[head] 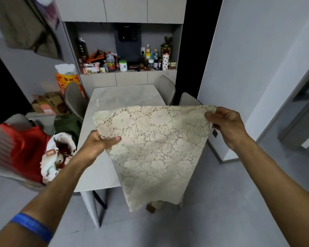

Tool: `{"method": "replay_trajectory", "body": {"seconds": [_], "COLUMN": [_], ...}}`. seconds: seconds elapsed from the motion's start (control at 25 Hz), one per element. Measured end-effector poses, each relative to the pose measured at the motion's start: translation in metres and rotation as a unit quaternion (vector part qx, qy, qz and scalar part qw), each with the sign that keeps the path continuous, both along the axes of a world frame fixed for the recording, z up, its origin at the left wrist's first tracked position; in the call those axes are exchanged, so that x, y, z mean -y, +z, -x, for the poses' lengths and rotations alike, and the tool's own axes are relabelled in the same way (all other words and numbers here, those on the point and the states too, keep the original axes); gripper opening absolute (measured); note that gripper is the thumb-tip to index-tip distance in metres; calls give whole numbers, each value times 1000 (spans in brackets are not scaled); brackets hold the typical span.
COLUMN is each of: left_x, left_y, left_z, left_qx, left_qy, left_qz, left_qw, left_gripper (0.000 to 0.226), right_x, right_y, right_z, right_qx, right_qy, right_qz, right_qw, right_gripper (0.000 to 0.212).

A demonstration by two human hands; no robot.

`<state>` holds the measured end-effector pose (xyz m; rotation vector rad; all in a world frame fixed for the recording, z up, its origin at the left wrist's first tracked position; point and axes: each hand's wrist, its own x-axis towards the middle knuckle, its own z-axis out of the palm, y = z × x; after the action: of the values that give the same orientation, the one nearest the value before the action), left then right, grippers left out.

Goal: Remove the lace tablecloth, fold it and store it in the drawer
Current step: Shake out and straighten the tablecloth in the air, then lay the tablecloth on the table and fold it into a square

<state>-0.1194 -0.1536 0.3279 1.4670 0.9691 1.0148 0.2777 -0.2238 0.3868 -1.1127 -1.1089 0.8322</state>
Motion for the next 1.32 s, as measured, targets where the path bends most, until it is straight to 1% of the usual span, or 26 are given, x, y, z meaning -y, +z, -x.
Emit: {"method": "replay_trajectory", "body": {"seconds": [0.08,0.12,0.2,0.24,0.28,0.32,0.36,0.4,0.44,0.48,0.56,0.6,0.64,0.72,0.8,0.84,0.88,0.96,1.0,1.04,1.12,1.16,1.2,1.32], "left_x": [-3,-18,-48,-61,-67,-72,-80,-93,-106,-120,-141,-147,-152,-160,-168,-174,-182,-203,-212,-224,-247,-261,-277,-319], "left_y": [-8,-3,12,13,11,5,-3,-8,-8,-4,6,6,4,1,-4,-6,-10,-14,-13,-13,-10,-9,-8,3], "left_z": [-1,2,8,13,16,18,22,28,36,43,58,66,73,84,89,87,84,79,75,70,60,57,57,66], "left_qx": [53,88,152,168,159,118,71,44,45,74,134,145,148,158,132,107,101,149,168,155,61,34,33,121], "left_qy": [40,65,71,61,43,29,37,75,104,104,53,28,12,-13,-32,-12,28,96,104,101,90,94,96,53], "left_qz": [9,14,21,27,46,72,106,144,190,244,320,331,324,293,250,233,220,209,213,221,234,238,246,283], "left_qw": [998,994,986,984,985,990,991,986,975,961,936,932,934,943,959,967,970,962,957,958,966,966,964,950], "left_gripper": [27,26,23,24,24,23,22,26,31,31,30,36,41,45,37,29,24,23,26,33,48,51,49,43], "right_x": [-15,-22,-30,-34,-38,-44,-52,-62,-75,-90,-120,-133,-144,-163,-182,-191,-199,-222,-234,-249,-280,-297,-314,-368], "right_y": [5,1,-26,-44,-59,-69,-74,-72,-66,-58,-43,-38,-35,-31,-31,-32,-32,-35,-37,-40,-47,-50,-53,-52], "right_z": [5,8,17,24,31,37,45,52,58,64,78,86,92,99,97,92,86,73,69,63,53,47,40,21], "right_qx": [-12,-12,5,3,-11,-30,-47,-65,-96,-138,-217,-234,-239,-245,-241,-213,-172,-115,-105,-103,-112,-119,-130,-154], "right_qy": [26,65,125,126,118,116,125,134,138,137,123,113,104,88,88,97,112,131,132,132,130,135,143,171], "right_qz": [-15,0,98,144,174,197,218,236,248,257,278,291,299,287,255,239,229,227,225,221,214,214,212,224], "right_qw": [999,998,987,982,977,973,967,960,954,947,928,921,918,922,932,942,951,958,960,961,962,960,958,947], "right_gripper": [18,28,51,55,54,53,53,54,54,51,42,37,33,31,35,39,42,45,45,44,41,39,37,29]}}
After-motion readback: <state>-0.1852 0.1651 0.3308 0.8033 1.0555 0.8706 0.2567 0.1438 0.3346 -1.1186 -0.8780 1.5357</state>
